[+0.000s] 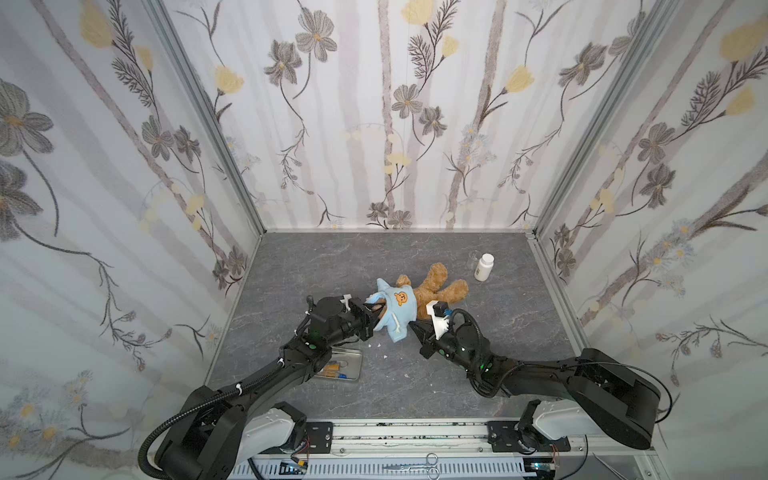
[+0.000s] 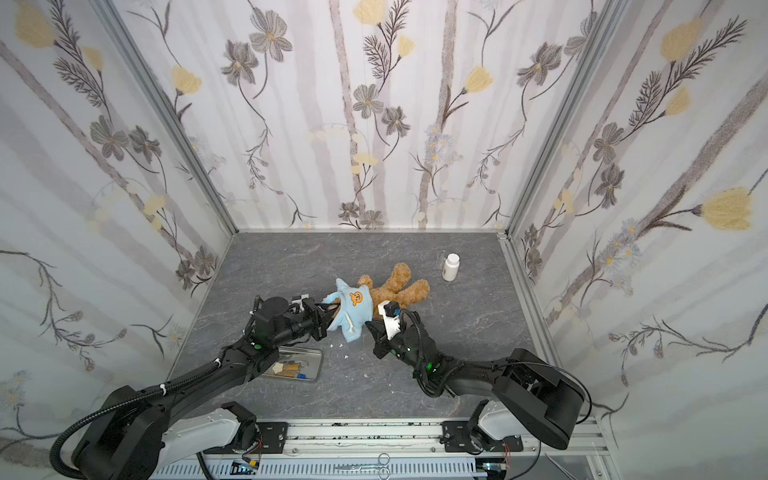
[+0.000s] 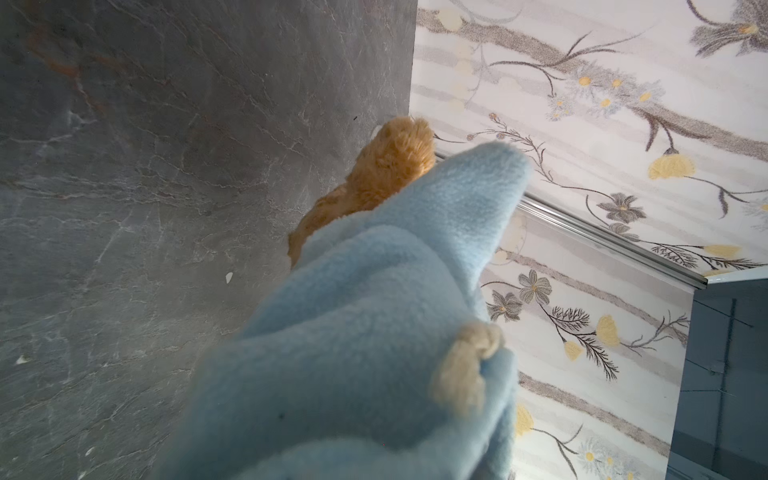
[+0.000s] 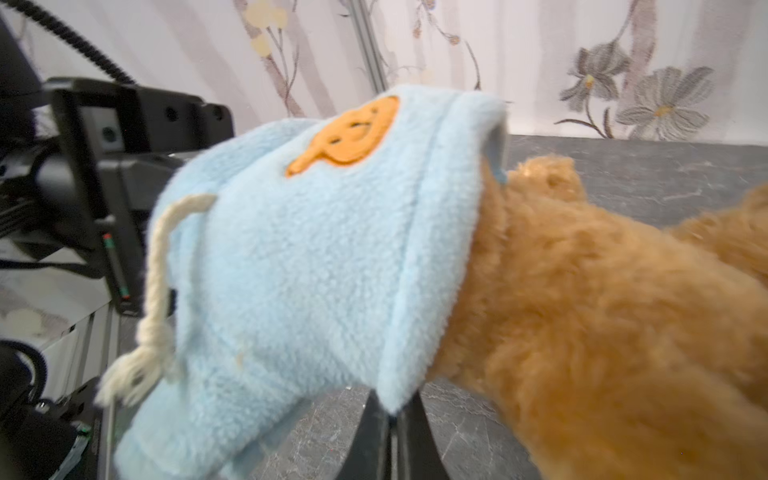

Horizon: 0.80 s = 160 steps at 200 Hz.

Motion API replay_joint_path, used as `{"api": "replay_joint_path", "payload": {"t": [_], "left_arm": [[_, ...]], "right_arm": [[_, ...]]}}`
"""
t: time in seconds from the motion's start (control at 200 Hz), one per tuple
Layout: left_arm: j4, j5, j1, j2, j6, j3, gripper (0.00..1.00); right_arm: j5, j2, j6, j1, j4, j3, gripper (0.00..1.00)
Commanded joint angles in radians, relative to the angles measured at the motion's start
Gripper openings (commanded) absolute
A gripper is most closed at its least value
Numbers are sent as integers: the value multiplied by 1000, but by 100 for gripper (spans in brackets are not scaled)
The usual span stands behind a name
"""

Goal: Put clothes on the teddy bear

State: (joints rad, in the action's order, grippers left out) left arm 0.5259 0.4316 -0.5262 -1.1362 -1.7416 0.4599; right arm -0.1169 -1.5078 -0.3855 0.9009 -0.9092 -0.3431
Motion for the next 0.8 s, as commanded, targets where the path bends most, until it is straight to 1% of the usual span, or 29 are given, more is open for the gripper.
{"api": "replay_joint_path", "payload": {"t": [0.0,0.03,0.07,0.155,0.205,0.225,0.345,0.55,0.604,0.669,0.709,0.719,0.724,0.729,0.769,0.794], "left_arm": [[54,27,11,19,61,-9,0],[49,37,11,15,67,-19,0],[49,58,11,0,73,-25,0],[50,107,11,-24,107,-14,0],[49,131,12,-30,119,-7,0],[49,138,12,-30,125,-7,0],[37,189,35,-30,155,-25,0],[37,247,95,-26,199,1,0],[37,259,99,-34,222,21,0],[35,258,97,-47,305,45,0],[34,262,92,-58,363,63,0],[34,262,89,-61,382,67,0],[33,262,88,-61,391,69,0],[34,261,87,-62,401,71,0],[25,259,82,-71,496,91,0],[6,257,80,-77,559,106,0]], "right_arm": [[-336,36,-250,-13,220,42,0],[-387,36,-301,-12,252,53,0],[-424,32,-352,-26,282,65,0],[-455,17,-413,-64,293,88,0],[-450,11,-415,-73,275,101,0],[-450,11,-417,-109,274,104,0],[-430,5,-410,-170,243,132,0],[-456,-51,-400,-193,230,155,0],[-461,-67,-370,-195,180,161,0],[-399,-56,-281,-195,-3,208,0],[-301,-38,-214,-195,-93,230,1],[-275,-33,-192,-195,-111,232,3],[-239,-27,-170,-195,-126,233,8],[-239,-27,-170,-195,-126,233,8],[-90,3,-93,-194,-144,226,25],[-6,35,-54,-195,-110,218,32]]}}
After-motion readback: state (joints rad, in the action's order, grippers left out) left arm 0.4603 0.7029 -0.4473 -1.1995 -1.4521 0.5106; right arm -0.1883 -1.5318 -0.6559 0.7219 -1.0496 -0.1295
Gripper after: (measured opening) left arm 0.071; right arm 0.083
